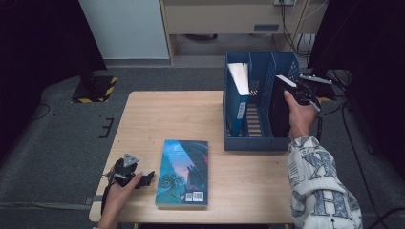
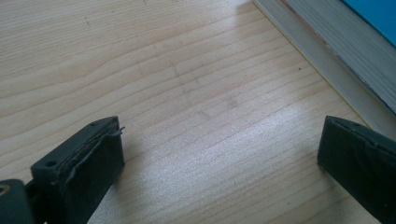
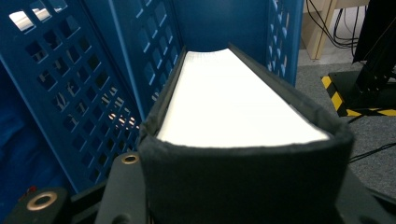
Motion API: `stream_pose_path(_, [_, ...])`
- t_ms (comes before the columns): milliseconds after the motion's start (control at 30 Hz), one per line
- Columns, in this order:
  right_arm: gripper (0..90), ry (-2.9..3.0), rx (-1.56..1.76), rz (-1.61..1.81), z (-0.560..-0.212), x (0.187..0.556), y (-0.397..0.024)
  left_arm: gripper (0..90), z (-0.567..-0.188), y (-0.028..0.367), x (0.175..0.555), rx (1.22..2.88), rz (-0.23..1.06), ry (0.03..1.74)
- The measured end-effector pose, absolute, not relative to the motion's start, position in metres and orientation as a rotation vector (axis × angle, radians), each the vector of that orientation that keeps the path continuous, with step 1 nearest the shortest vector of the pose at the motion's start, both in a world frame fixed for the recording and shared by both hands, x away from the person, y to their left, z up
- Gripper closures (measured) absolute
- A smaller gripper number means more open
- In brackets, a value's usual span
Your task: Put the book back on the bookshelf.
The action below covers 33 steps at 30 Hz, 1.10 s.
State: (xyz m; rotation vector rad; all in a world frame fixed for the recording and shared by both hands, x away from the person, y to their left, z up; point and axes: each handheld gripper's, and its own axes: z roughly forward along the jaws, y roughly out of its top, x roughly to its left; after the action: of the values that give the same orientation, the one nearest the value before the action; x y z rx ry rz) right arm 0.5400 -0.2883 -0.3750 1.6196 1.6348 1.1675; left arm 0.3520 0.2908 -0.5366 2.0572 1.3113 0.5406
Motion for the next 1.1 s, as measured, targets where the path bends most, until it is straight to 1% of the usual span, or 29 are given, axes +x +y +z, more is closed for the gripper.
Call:
stream_pose_path(667, [52.8,1.603,1.628,1.176,-0.378,0.547,-0.289,0.0,-0.537,0.291,0.352,2.061,0.540,1.307])
stream_pose_path(1100, [52.5,1.625,1.642,1.169,-0.380,0.534,-0.295,0.0,-0.537,0.290,0.352,2.061,0.541,1.308])
